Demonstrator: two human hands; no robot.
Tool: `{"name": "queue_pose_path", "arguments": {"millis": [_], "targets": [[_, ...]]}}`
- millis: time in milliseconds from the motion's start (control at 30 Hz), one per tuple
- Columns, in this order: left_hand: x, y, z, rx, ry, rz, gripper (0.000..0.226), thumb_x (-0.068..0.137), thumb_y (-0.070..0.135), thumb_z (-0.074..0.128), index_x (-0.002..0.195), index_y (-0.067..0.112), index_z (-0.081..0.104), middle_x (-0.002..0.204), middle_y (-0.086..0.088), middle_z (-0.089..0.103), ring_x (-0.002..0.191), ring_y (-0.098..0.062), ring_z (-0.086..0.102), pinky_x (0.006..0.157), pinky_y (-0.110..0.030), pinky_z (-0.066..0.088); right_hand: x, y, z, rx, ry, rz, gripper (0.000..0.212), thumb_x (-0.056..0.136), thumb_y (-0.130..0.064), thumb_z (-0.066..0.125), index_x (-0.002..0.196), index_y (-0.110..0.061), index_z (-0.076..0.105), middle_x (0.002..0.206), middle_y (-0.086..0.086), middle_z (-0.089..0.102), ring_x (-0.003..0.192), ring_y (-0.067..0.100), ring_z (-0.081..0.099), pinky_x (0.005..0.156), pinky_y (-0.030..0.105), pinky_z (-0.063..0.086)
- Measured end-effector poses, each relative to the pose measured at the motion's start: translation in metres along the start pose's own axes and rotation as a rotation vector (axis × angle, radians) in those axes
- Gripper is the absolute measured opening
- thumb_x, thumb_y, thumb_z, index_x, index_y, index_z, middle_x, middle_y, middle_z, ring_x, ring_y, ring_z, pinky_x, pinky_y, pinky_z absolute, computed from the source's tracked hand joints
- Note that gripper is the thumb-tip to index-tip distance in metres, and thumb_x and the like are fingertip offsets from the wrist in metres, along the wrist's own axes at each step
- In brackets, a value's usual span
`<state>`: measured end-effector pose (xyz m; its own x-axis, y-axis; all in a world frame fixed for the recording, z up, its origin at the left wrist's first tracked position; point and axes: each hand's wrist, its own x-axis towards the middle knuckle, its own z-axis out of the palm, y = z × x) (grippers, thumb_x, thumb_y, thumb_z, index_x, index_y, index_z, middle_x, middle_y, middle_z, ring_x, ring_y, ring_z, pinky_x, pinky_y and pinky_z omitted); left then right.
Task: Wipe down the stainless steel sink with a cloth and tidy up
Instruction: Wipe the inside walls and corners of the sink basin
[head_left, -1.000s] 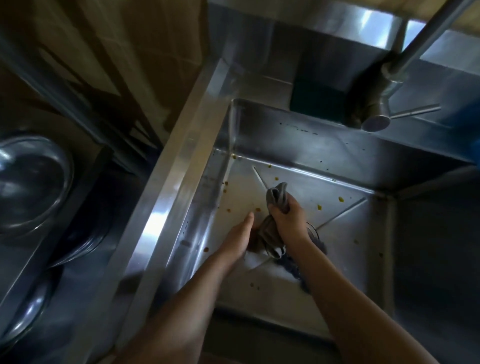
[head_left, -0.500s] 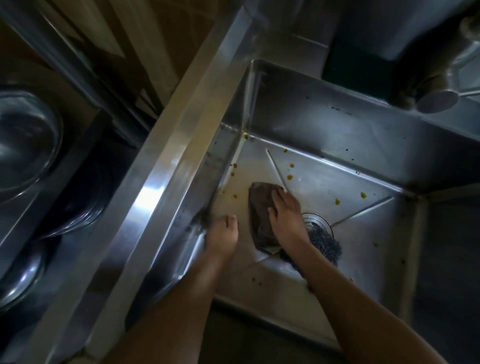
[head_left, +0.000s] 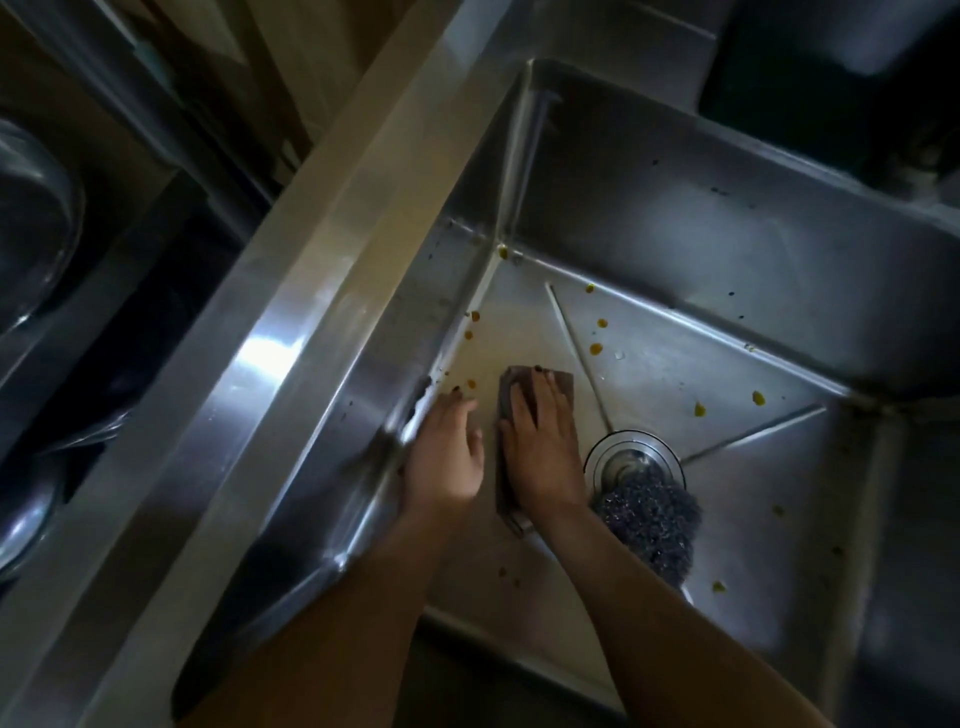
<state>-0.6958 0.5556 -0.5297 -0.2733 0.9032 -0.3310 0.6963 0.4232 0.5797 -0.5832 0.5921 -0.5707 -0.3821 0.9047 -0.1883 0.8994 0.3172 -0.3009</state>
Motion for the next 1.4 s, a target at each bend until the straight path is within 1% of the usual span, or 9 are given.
{"name": "queue_pose_path", "arguments": {"millis": [100, 233, 300, 500, 667, 800, 1167, 1267, 1400], "targets": [[0.0, 0.002, 0.005, 0.091, -0.065, 0.038, 0.044, 0.095, 0.014, 0.04, 0.138, 0.011, 0.035, 0.147, -0.007, 0.034, 0.137, -0.017, 0.026, 0.109, -0.021, 0.013, -0.003, -0.001, 0.004, -0.044, 0.022, -0.032, 0.047, 0.078, -0.008, 0.071, 0.122, 0.002, 0.057, 0.131, 0.025, 0.053, 0.124, 0.041, 0.048, 0.101, 0.052, 0.039], [0.0, 0.006, 0.011, 0.303, -0.173, 0.073, 0.049, 0.098, 0.016, 0.034, 0.145, 0.011, 0.019, 0.155, -0.007, 0.011, 0.142, -0.015, 0.007, 0.111, -0.025, 0.001, 0.002, 0.006, 0.007, -0.073, -0.044, -0.058, 0.054, 0.097, -0.019, 0.041, 0.146, -0.009, 0.023, 0.154, 0.016, 0.018, 0.144, 0.03, 0.012, 0.115, 0.036, 0.001], [-0.004, 0.004, 0.015, 0.386, -0.094, 0.106, 0.052, 0.094, 0.011, 0.046, 0.141, 0.0, 0.026, 0.151, -0.02, 0.019, 0.14, -0.027, 0.018, 0.113, -0.034, 0.014, 0.004, 0.008, 0.009, -0.069, -0.047, -0.055, 0.054, 0.1, -0.026, 0.031, 0.148, -0.012, 0.012, 0.157, 0.012, 0.007, 0.145, 0.026, 0.001, 0.114, 0.032, -0.01], [-0.007, 0.008, 0.022, 0.563, -0.143, 0.194, 0.058, 0.081, 0.019, 0.045, 0.128, -0.013, 0.04, 0.13, -0.037, 0.042, 0.124, -0.046, 0.04, 0.099, -0.048, 0.041, 0.007, 0.011, 0.007, -0.069, -0.011, -0.048, 0.055, 0.098, -0.03, 0.034, 0.147, -0.011, 0.02, 0.156, 0.013, 0.016, 0.145, 0.026, 0.01, 0.115, 0.034, -0.004], [-0.01, -0.01, 0.031, 0.567, -0.271, 0.091, 0.068, 0.097, 0.031, 0.029, 0.141, -0.004, -0.01, 0.152, -0.022, -0.009, 0.142, -0.032, -0.006, 0.114, -0.039, 0.003, 0.03, 0.02, -0.001, -0.101, 0.014, -0.066, 0.055, 0.098, -0.032, 0.035, 0.146, -0.008, 0.022, 0.154, 0.016, 0.021, 0.143, 0.029, 0.015, 0.115, 0.036, 0.001], [-0.008, -0.012, 0.035, 0.539, -0.312, 0.045, 0.075, 0.097, 0.037, 0.03, 0.139, 0.003, -0.021, 0.151, -0.016, -0.023, 0.14, -0.028, -0.019, 0.113, -0.037, -0.005, 0.048, 0.031, -0.01, -0.155, 0.026, -0.075, 0.054, 0.098, -0.031, 0.036, 0.144, -0.004, 0.026, 0.151, 0.021, 0.024, 0.141, 0.033, 0.018, 0.117, 0.04, 0.006], [-0.012, -0.006, 0.033, 0.571, -0.33, 0.043, 0.066, 0.089, 0.036, 0.002, 0.138, -0.002, -0.019, 0.149, -0.025, -0.018, 0.138, -0.039, -0.015, 0.112, -0.043, -0.012, 0.004, 0.009, 0.002, -0.159, -0.014, 0.0, 0.056, 0.095, -0.028, 0.046, 0.142, -0.001, 0.031, 0.146, 0.028, 0.03, 0.138, 0.039, 0.024, 0.114, 0.042, 0.013], [-0.013, -0.003, 0.032, 0.548, -0.181, 0.112, 0.067, 0.087, 0.032, 0.006, 0.14, -0.009, 0.005, 0.149, -0.031, 0.004, 0.138, -0.043, 0.006, 0.113, -0.047, 0.005, 0.005, 0.012, 0.007, -0.155, -0.07, -0.019, 0.06, 0.098, -0.031, 0.039, 0.146, -0.002, 0.018, 0.151, 0.027, 0.017, 0.142, 0.037, 0.013, 0.114, 0.039, 0.002], [-0.008, -0.011, 0.037, 0.59, -0.321, 0.03, 0.07, 0.097, 0.039, 0.019, 0.138, -0.002, -0.02, 0.15, -0.021, -0.02, 0.14, -0.033, -0.016, 0.114, -0.043, -0.004, 0.024, 0.021, 0.005, -0.162, -0.084, -0.053, 0.063, 0.099, -0.034, 0.033, 0.147, -0.002, 0.007, 0.154, 0.023, 0.008, 0.144, 0.033, 0.004, 0.112, 0.036, -0.008]]}}
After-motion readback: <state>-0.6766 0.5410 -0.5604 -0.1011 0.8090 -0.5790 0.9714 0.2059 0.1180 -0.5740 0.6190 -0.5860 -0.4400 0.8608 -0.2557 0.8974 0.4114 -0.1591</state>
